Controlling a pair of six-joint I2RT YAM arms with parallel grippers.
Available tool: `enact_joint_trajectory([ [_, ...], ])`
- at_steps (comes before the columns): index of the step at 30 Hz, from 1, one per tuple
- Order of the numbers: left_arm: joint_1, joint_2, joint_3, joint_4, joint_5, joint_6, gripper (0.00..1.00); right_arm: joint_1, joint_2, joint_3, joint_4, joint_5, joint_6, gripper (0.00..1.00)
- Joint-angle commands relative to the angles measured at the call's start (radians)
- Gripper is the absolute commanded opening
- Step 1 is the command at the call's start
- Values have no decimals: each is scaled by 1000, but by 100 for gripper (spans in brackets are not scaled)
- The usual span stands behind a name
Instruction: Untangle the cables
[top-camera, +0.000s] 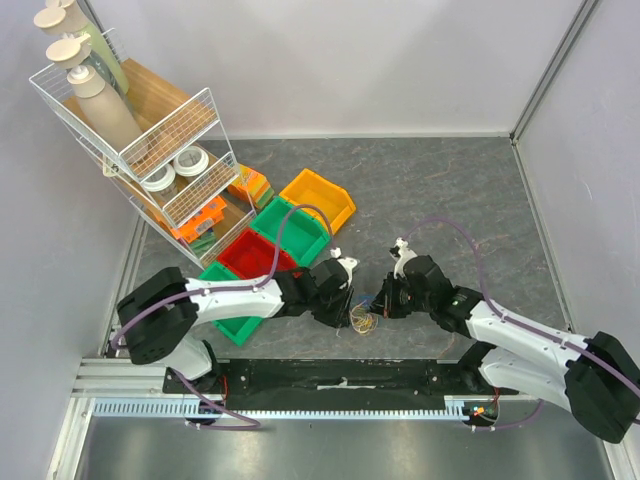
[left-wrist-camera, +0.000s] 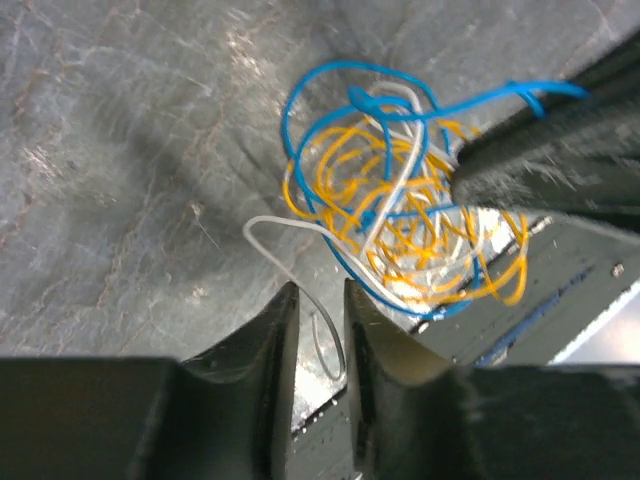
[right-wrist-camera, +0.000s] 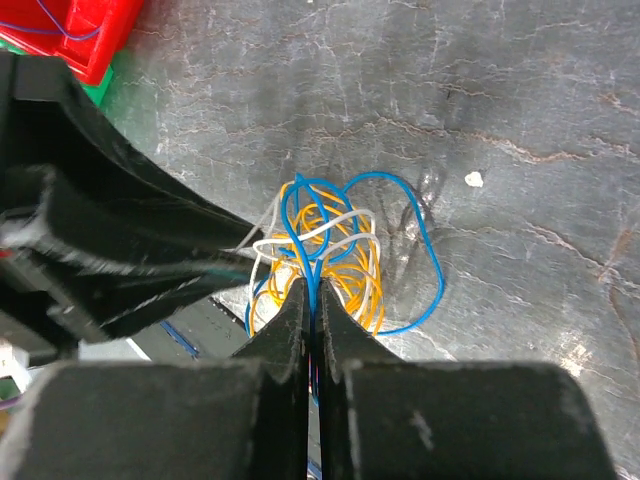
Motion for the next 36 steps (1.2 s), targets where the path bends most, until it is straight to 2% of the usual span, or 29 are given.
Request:
enact_joint_trajectory([
  [1, -11, 63, 69, -14, -61, -1, 25, 4, -28, 6, 3, -2, 13, 3],
  [5, -19, 47, 70, -31, -85, 16, 2, 4, -14, 37, -84, 73, 5, 5],
  [9, -22, -76, 85, -105, -159, 57, 2, 4, -23, 72, -222, 233, 19, 8],
  [13, -20, -332, 146, -163, -260, 138, 2, 4, -65, 80, -291, 362, 53, 13],
  [14, -22, -390, 163, -163, -268, 163, 2, 4, -78, 79, -298, 383, 60, 14],
  [15, -22, -454, 181, -160, -271, 190, 2, 4, -88, 79, -302, 399, 68, 20],
  [18, -20, -623, 226, -123, -248, 261, 2, 3, -108, 88, -325, 460, 97, 21],
  [22, -20, -762, 278, -94, -225, 310, 2, -5, -112, 114, -396, 560, 138, 20],
  [23, -22, -780, 295, -105, -223, 316, 2, -9, -114, 123, -422, 590, 146, 23],
  [28, -22, -791, 385, -163, -239, 326, 2, -35, -131, 178, -509, 712, 126, 25],
  [31, -20, -783, 425, -197, -226, 316, 2, -38, -117, 230, -558, 775, 76, 38],
  [33, -22, -779, 435, -205, -229, 303, 2, -38, -80, 281, -555, 726, -42, 46],
  [36, -20, -767, 445, -215, -231, 289, 2, 3, -51, 348, -503, 562, -217, 51],
])
